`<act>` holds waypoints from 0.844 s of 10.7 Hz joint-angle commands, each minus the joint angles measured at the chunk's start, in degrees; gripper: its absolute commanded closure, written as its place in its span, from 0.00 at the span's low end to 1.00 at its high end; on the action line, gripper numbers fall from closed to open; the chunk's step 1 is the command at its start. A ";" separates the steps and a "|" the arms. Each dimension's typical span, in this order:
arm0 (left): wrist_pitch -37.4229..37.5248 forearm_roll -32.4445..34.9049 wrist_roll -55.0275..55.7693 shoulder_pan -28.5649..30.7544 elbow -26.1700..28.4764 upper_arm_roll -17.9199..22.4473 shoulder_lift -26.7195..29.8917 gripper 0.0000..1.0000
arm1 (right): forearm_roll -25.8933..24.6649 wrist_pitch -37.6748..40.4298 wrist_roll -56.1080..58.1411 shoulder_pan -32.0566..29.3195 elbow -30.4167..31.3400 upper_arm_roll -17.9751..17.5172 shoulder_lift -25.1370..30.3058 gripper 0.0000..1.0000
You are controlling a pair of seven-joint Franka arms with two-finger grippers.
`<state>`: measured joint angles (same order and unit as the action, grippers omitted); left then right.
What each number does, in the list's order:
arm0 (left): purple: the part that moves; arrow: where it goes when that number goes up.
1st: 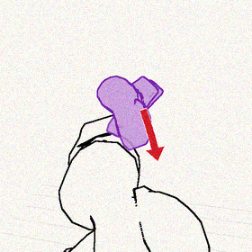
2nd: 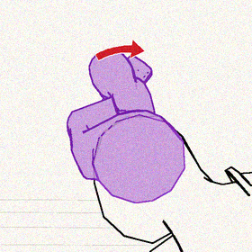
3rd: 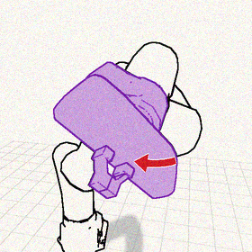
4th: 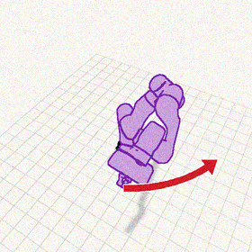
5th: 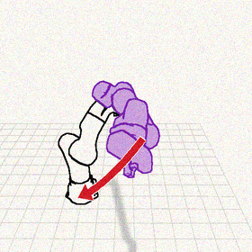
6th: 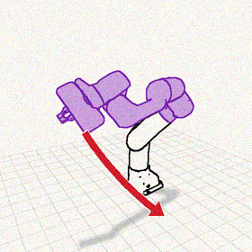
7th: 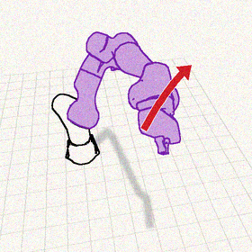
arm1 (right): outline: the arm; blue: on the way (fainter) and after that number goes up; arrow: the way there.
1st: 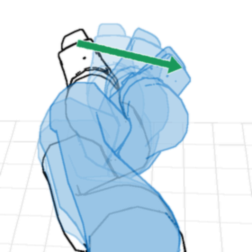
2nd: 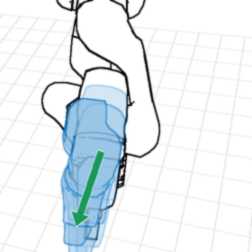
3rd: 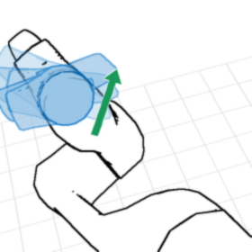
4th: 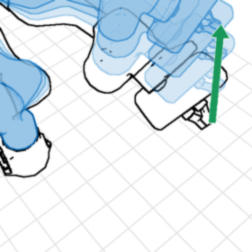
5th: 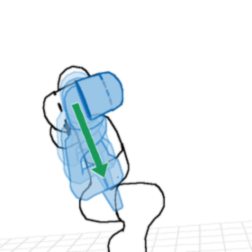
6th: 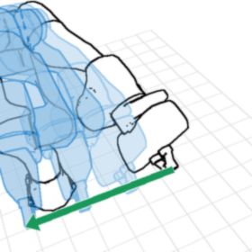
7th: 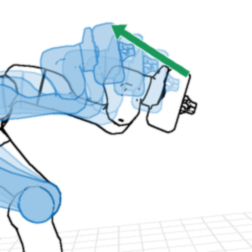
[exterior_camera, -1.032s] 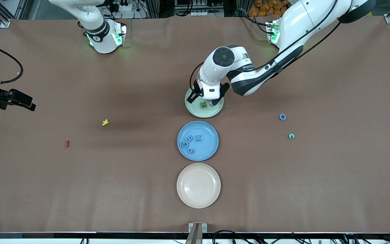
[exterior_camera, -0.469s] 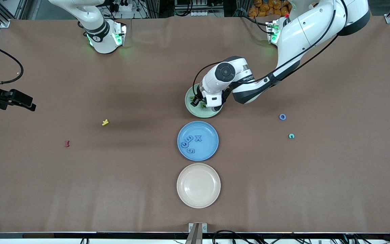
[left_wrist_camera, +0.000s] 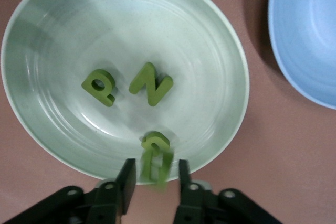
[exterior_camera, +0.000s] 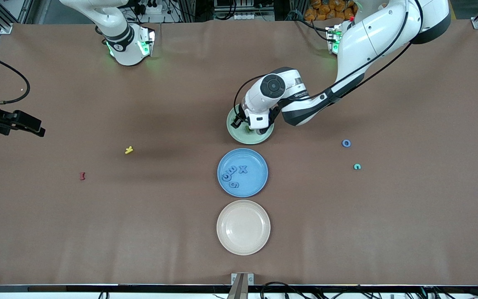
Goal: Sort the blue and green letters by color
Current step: 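Open the left gripper to drop the B onto the green plate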
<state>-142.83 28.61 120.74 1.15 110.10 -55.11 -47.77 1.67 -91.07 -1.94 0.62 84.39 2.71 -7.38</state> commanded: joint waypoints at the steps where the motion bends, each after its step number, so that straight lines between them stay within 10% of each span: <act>1: -0.35 -1.27 0.03 0.17 -0.42 -0.09 0.14 0.00 | 0.27 0.37 -0.70 0.26 -1.42 0.10 -0.71 0.00; 9: 5.68 -0.31 -0.41 3.67 -2.86 -0.09 3.20 0.00 | 0.18 0.37 -0.70 0.35 -1.42 0.10 -0.80 0.00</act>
<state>-142.44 28.60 120.69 2.08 108.57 -55.10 -47.46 1.67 -91.08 -1.94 0.72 84.39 2.71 -7.45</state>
